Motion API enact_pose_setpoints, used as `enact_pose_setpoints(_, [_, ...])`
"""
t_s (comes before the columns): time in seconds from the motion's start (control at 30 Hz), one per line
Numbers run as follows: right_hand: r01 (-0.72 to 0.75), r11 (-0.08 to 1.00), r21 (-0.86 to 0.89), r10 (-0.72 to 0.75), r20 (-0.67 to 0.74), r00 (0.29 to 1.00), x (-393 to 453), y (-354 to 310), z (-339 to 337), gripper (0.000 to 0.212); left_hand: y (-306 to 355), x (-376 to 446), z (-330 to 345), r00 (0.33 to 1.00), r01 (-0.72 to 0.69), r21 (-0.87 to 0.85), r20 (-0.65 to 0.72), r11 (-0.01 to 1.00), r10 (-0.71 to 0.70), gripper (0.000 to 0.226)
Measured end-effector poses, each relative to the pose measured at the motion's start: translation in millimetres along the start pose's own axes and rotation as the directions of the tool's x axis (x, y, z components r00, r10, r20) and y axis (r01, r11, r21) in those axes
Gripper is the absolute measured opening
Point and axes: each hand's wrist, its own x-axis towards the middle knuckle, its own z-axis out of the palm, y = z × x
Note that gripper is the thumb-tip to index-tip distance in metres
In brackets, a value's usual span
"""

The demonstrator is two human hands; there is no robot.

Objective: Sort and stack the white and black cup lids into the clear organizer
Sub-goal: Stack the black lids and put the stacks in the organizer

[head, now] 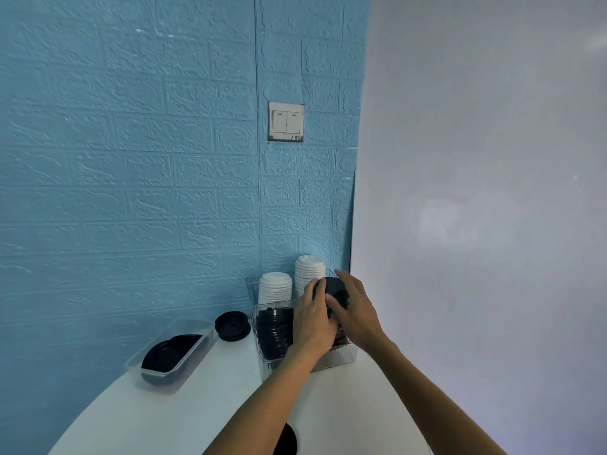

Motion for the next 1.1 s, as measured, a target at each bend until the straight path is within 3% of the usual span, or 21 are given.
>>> enact_pose_setpoints(0.13, [0.043,0.997,-0.063,-0.036,0.11,0.993,8,3,-4,0.055,-7,5,-7,0.997,-0.04,-0.002,0.07,0.999,0.04,0.074])
enact_pose_setpoints(0.37, [0.038,0.992,-0.122,-0.024,0.112,0.993,12,10,-5,0.054,-12,-5,-15,0.995,-0.041,0.035,0.093,0.999,0.037,0.091])
enact_pose_setpoints(0.4, [0.034,0.992,-0.121,-0.022,0.102,0.995,12,10,-6,0.054,-11,-10,-16,0.998,-0.042,0.054,0.042,0.998,0.039,0.084])
enact_pose_setpoints(0.5, [0.02,0.994,-0.111,-0.012,0.071,0.997,14,12,-9,0.055,-5,-31,-15,0.987,-0.026,0.108,-0.156,0.994,0.042,0.031])
enact_pose_setpoints(0.57, [0.02,0.994,-0.107,-0.013,0.064,0.998,14,12,-10,0.054,-1,-44,-10,0.996,-0.022,0.146,-0.079,0.989,0.034,0.016])
enact_pose_setpoints(0.73, [0.032,0.995,-0.092,-0.024,0.08,0.996,10,10,-8,0.056,3,-56,9,0.962,-0.036,0.218,0.273,0.975,-0.026,0.033])
enact_pose_setpoints(0.93, [0.061,0.995,-0.082,-0.054,0.086,0.995,4,15,-6,0.054,-1,-52,14,0.937,-0.066,0.248,0.349,0.967,-0.026,0.038])
enact_pose_setpoints(1.1, [0.074,0.994,-0.079,-0.068,0.086,0.994,6,17,-7,0.053,4,-49,13,0.896,-0.046,0.328,0.431,0.943,-0.106,0.036])
